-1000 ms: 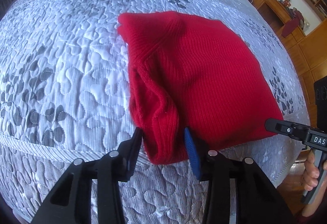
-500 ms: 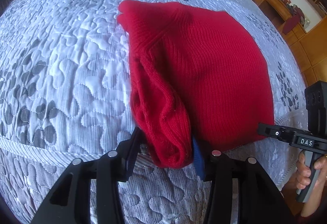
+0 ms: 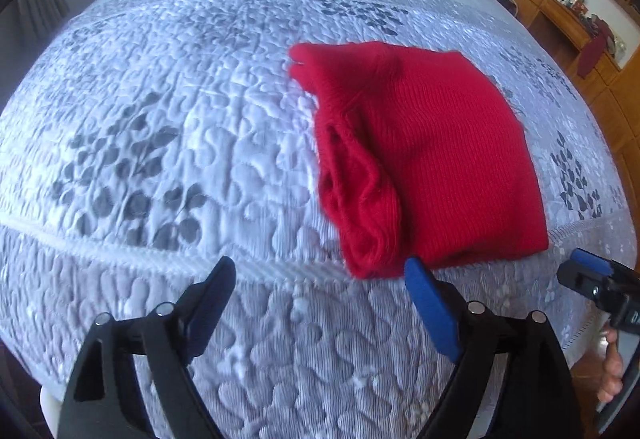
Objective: Fold small clothes
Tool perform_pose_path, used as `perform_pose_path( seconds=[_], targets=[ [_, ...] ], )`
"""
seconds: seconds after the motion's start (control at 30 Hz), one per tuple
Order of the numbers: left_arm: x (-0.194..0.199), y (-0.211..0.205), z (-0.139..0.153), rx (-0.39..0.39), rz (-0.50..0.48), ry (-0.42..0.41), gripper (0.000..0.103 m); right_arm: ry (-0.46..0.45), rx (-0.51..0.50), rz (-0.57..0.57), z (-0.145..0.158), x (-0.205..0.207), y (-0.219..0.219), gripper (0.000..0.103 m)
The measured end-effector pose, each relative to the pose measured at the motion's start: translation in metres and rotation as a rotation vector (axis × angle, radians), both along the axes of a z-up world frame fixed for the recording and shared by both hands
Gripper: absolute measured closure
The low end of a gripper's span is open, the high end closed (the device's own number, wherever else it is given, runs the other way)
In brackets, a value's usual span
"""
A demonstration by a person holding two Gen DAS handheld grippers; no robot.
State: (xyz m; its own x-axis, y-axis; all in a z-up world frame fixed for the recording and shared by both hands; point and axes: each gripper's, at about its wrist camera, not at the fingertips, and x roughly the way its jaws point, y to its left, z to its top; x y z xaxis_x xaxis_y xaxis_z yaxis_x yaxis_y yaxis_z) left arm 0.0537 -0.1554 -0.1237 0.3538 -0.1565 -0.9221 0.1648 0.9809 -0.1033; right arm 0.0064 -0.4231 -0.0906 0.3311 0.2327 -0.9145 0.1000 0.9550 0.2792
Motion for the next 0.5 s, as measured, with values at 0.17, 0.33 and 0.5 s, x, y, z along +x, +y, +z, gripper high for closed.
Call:
perform_pose_path(
  seconds=[0.17, 0.33, 0.5],
  targets=[
    [-0.017, 0.000, 0.008, -0.008, 0.016, 0.042, 0.013, -0.005, -0.049, 0.018, 0.013, -0.022, 0.017, 0.011],
    [-0.031, -0.002, 0.020, 0.004, 0.020, 0.038, 0.013, -0.018, -0.097, 0.022, 0.030, -0.032, 0.025, 0.010],
    [-0.044, -0.005, 0.034, 0.028, 0.018, 0.015, 0.013, -0.041, -0.098, 0.024, 0.047, -0.040, 0.029, 0.009]
  ],
)
